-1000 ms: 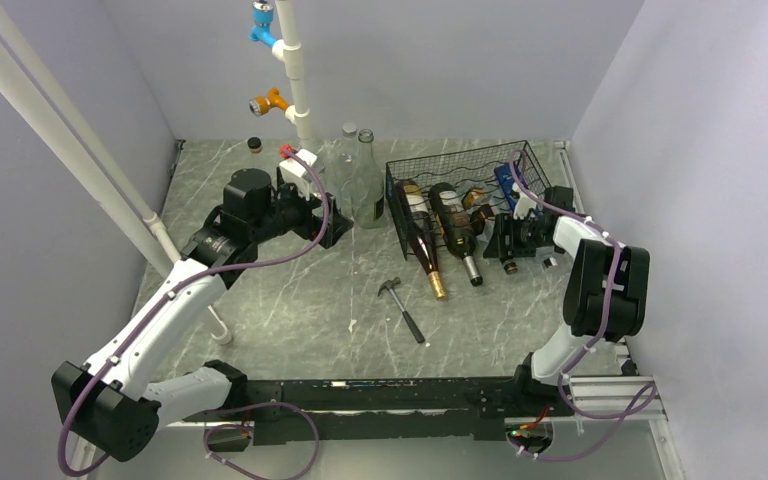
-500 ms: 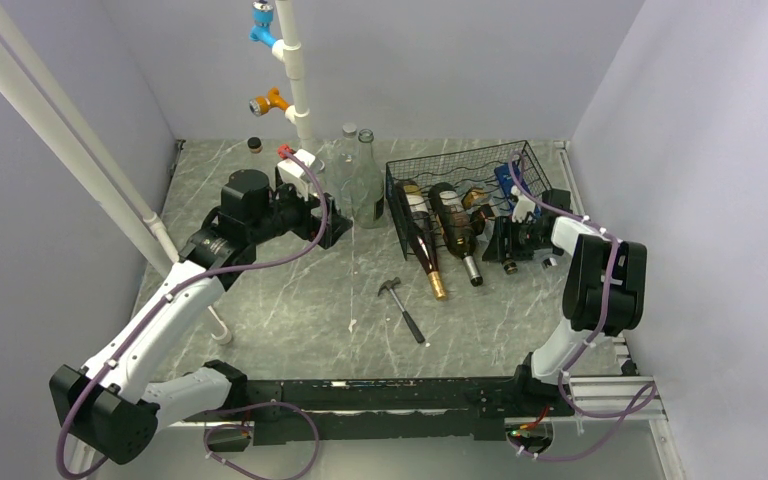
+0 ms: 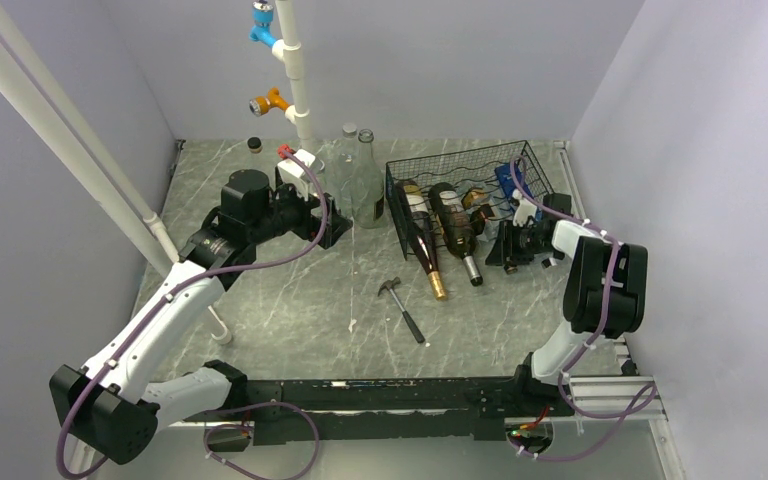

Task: Take the wine bottle off the wine rack
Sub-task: Pick up the wine bottle from the wine rack.

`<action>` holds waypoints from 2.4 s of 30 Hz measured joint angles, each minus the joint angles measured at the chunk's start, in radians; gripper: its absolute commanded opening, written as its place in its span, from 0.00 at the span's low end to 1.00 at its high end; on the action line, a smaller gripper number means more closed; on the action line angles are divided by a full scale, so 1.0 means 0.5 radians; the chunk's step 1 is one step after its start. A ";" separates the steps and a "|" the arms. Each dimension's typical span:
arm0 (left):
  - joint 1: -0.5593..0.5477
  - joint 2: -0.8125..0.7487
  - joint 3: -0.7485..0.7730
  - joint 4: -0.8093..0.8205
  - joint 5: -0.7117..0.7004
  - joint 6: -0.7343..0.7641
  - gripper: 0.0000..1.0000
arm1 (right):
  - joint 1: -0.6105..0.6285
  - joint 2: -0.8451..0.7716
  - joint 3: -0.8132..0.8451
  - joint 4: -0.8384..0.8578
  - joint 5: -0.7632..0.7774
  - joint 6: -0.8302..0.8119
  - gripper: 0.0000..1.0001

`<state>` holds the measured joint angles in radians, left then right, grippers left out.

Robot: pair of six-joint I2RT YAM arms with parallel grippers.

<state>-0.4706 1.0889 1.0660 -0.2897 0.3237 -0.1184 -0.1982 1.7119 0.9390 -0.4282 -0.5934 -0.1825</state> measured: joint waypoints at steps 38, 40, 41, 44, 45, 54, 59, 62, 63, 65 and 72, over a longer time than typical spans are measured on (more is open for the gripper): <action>0.002 0.000 -0.001 -0.001 -0.017 0.004 1.00 | -0.009 -0.662 -0.161 -0.509 0.291 -0.182 0.00; 0.002 0.000 -0.001 -0.001 -0.017 0.004 0.99 | -0.020 -0.681 -0.161 -0.551 0.304 -0.204 0.00; 0.002 0.000 -0.001 -0.001 -0.017 0.005 0.99 | -0.024 -0.692 -0.161 -0.568 0.309 -0.211 0.00; 0.002 0.000 -0.001 -0.001 -0.017 0.004 1.00 | -0.036 -0.729 -0.161 -0.627 0.330 -0.235 0.00; 0.002 0.000 -0.001 0.000 -0.017 0.004 1.00 | -0.040 -0.743 -0.161 -0.649 0.337 -0.241 0.00; 0.002 0.000 -0.001 -0.001 -0.017 0.005 1.00 | -0.102 -0.845 -0.161 -0.784 0.379 -0.302 0.00; 0.002 0.000 -0.001 0.000 -0.017 0.004 1.00 | -0.140 -0.905 -0.161 -0.859 0.407 -0.350 0.00; 0.002 0.000 -0.001 -0.001 -0.017 0.005 1.00 | -0.159 -0.950 -0.161 -0.923 0.411 -0.390 0.00; 0.002 0.000 -0.001 -0.001 -0.017 0.004 0.99 | -0.163 -0.961 -0.161 -0.937 0.414 -0.402 0.00; 0.002 0.000 -0.001 0.000 -0.017 0.004 1.00 | -0.176 -0.984 -0.160 -0.970 0.426 -0.429 0.00; 0.002 0.000 -0.001 -0.001 -0.017 0.005 0.99 | -0.233 -0.990 -0.088 -1.105 0.455 -0.526 0.00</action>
<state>-0.4698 1.0889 1.0657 -0.2901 0.3153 -0.1162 -0.3145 1.2171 0.8951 -0.9806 -0.3660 -0.4458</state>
